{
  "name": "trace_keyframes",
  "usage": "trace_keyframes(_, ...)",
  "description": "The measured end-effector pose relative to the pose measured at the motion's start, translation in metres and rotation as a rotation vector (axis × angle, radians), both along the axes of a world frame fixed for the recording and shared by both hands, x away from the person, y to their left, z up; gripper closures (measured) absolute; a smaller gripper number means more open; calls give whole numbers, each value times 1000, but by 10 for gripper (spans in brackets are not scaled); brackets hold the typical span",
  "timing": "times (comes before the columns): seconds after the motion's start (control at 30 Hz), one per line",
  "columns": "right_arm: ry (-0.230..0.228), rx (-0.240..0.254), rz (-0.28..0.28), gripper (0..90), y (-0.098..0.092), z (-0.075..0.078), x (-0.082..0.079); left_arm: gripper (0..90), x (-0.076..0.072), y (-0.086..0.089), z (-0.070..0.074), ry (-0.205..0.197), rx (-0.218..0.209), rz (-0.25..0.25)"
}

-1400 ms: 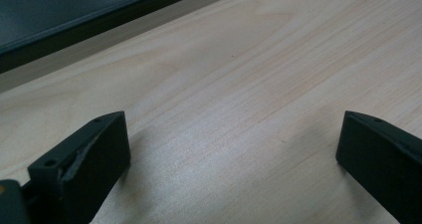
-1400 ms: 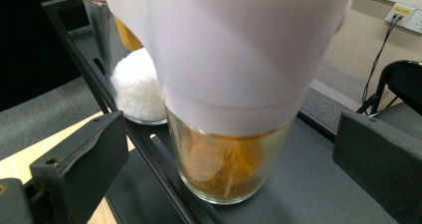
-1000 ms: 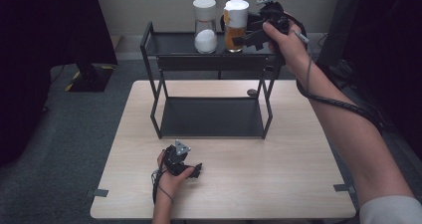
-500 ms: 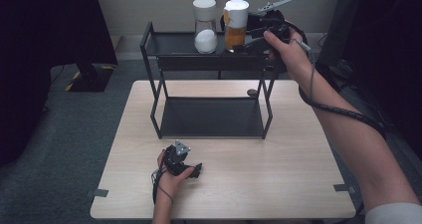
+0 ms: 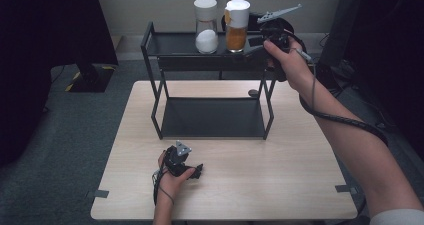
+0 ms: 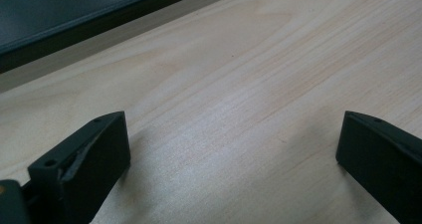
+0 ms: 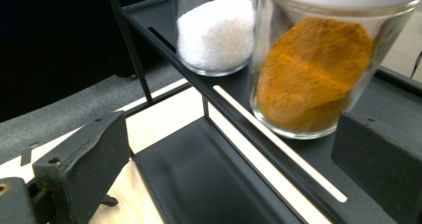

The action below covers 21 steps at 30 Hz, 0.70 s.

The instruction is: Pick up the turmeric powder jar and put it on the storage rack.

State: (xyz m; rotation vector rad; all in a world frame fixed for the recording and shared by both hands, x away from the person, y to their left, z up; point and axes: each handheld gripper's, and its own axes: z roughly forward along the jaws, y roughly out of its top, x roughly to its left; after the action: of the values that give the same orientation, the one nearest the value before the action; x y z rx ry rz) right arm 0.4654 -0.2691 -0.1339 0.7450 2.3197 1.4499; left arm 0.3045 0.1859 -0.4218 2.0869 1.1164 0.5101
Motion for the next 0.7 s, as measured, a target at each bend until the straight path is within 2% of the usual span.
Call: trace_keyframes(0.7,16,11,66,10,3,-30,-13,0,0,0,0,0,1,-1)
